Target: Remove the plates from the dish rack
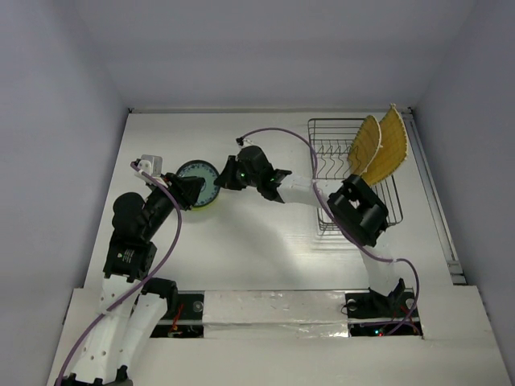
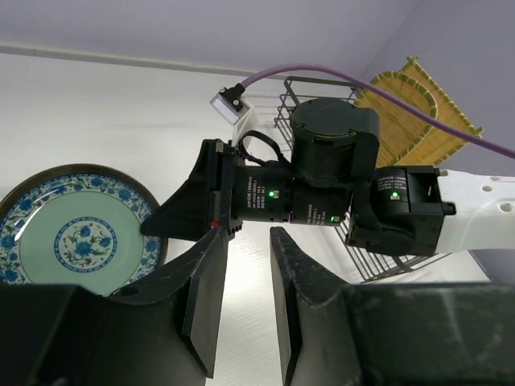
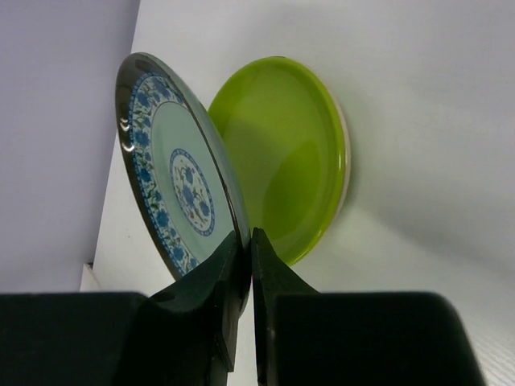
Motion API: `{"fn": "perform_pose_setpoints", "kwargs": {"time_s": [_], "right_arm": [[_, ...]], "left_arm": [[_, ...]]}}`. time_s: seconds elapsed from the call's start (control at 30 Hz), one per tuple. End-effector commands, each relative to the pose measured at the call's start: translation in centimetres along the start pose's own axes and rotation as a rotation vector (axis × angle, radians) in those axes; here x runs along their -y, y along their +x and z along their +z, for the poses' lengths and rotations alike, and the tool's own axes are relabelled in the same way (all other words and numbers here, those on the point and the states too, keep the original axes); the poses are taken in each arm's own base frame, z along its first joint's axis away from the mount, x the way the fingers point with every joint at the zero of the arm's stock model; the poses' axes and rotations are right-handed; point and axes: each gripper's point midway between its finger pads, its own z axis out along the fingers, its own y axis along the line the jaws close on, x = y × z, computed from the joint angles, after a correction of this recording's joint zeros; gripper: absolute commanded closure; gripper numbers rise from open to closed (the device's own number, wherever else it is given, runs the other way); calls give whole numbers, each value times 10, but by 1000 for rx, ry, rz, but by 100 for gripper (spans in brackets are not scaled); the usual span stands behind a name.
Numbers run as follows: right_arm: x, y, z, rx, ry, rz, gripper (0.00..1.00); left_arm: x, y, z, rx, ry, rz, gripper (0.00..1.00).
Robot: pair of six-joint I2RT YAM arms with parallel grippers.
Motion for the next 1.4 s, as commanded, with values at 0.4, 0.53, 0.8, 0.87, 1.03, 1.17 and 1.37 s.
{"fn": "perform_pose_setpoints", "kwargs": {"time_s": [0.4, 0.53, 0.8, 0.87, 1.03, 1.17, 1.37], "right_arm": [[-16, -21, 7, 64, -23, 20, 65], [-18, -34, -9, 105, 8, -31, 35], [-12, -80, -75, 265, 190, -163, 32], [-18, -103, -113, 349, 241, -218, 64], [51, -147, -223, 507, 558, -284, 100], [102, -170, -323, 635, 795, -252, 100], [172, -182, -411, 695, 1051, -183, 52]], "left_arm": [[9, -17, -2, 55, 28, 22, 74], [8, -17, -2, 54, 26, 22, 74], [8, -17, -2, 56, 27, 22, 73], [8, -17, -2, 56, 27, 22, 73], [11, -17, -2, 54, 36, 25, 73], [11, -18, -2, 56, 37, 23, 73], [11, -15, 0, 46, 40, 18, 72]]}}
